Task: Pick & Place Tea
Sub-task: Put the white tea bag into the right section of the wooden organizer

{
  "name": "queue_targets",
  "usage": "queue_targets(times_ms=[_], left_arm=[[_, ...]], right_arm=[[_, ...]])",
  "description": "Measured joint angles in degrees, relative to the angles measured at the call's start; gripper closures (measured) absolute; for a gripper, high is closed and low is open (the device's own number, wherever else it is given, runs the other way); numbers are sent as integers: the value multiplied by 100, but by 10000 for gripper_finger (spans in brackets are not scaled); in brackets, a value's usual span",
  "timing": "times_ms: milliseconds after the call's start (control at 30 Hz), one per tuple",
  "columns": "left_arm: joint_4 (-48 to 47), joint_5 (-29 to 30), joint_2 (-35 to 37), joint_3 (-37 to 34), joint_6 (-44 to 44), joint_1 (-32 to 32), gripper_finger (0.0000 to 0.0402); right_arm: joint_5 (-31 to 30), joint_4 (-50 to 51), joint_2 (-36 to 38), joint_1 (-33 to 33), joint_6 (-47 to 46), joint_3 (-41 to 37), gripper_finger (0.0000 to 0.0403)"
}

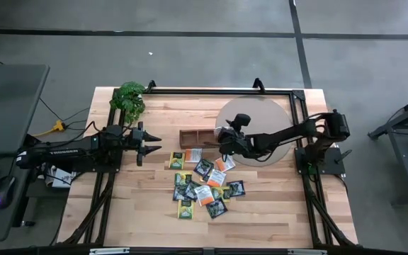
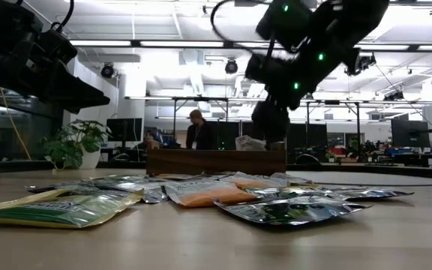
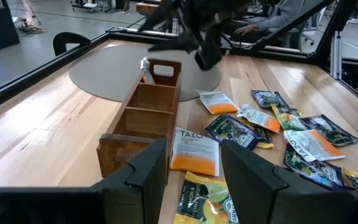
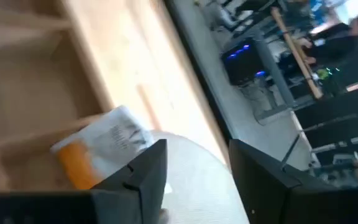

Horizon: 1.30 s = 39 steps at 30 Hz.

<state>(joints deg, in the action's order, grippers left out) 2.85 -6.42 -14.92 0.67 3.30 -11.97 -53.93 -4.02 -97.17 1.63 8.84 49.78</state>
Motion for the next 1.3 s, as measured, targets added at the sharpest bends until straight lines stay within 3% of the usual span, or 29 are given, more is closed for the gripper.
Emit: queue_targets(times_ms=[100,367,567,900,1300], left_arm=[[0,-1,0,0,-1,-1,252],[0,1,0,0,0,-1,252],[0,1,0,0,0,1,252],[0,1,0,0,-1,1,252],[0,1,0,0,1,-1,252]], right_arm=[[276,408,453,45,-879,0,217],[2733,2877,1915,-52,-4089,0,214],[3514,3691,2085,283,-5399,-2,214],[3632,3449,1393,935,-6686,-2,194],[3897,2931,417,919,-7048,-4,132]])
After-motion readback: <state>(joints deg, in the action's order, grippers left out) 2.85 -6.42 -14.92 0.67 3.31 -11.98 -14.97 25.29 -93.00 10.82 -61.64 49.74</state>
